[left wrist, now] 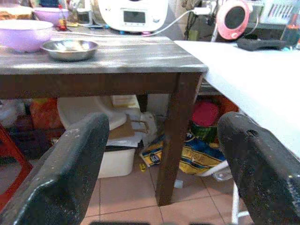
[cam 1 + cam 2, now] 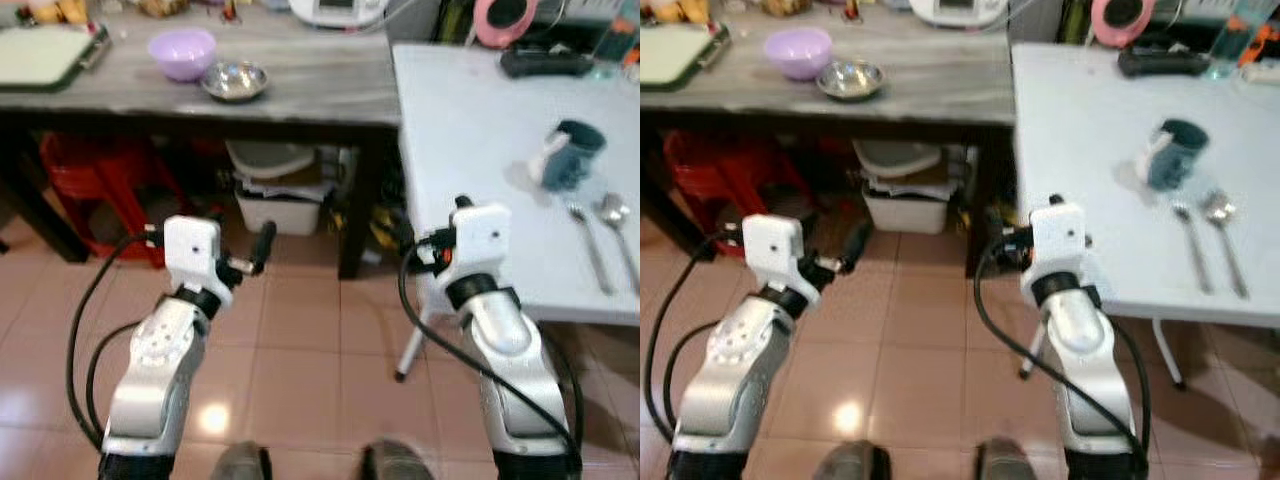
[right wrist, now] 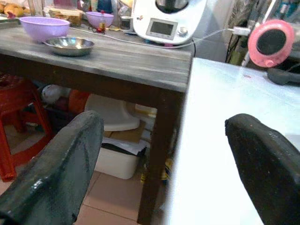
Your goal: Setting the table
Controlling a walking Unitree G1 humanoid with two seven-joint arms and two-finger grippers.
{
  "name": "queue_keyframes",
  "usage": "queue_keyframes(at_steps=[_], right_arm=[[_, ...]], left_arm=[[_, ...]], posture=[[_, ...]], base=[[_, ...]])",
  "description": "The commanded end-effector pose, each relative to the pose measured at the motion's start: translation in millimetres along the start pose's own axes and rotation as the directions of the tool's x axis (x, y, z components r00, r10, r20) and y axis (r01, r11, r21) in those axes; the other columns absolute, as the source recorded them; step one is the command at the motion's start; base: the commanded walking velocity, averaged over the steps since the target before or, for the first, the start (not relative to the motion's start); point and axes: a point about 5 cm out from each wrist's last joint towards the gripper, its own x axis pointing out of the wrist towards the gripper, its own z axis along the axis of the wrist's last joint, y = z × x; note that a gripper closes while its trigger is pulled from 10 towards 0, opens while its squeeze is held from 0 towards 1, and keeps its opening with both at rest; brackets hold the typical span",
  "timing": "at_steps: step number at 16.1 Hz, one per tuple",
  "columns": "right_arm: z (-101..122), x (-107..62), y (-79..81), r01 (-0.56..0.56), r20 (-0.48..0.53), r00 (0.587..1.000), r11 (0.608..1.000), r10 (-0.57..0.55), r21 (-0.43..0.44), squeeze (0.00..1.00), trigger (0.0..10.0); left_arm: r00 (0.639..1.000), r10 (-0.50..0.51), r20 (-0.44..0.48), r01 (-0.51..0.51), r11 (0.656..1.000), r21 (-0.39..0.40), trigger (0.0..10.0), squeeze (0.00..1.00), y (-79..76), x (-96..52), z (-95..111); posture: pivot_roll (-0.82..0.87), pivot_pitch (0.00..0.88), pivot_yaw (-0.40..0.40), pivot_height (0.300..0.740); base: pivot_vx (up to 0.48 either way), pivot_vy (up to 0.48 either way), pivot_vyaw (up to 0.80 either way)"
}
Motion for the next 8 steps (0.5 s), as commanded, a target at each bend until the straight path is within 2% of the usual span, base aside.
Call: queue_keyframes(at_steps=[1, 8], right_arm=[[-5.0, -0.9, -5.6, 0.016, -0.030, 0.999, 1.000, -0.016, -0.004, 0.00, 10.0], [-13.3, -0.9, -8.5, 0.040, -0.079, 0.996, 0.999, -0.039, 0.007, 0.00, 10.0]], left_arm=[[1.000, -0.021, 0.008, 0.021, 1.000, 0.009, 10.0, 0.00, -4.9, 1.0, 1.7], [0.999, -0.032, 0.012, 0.032, 0.999, 0.019, 10.0, 0.00, -5.4, 1.0, 2.9]], posture=[[-0.04, 0.117, 0.020, 0.740], [-0.04, 0.125, 0.023, 0.740]], base=[[0.244, -0.412, 0.00], [0.279, -0.383, 0.00]])
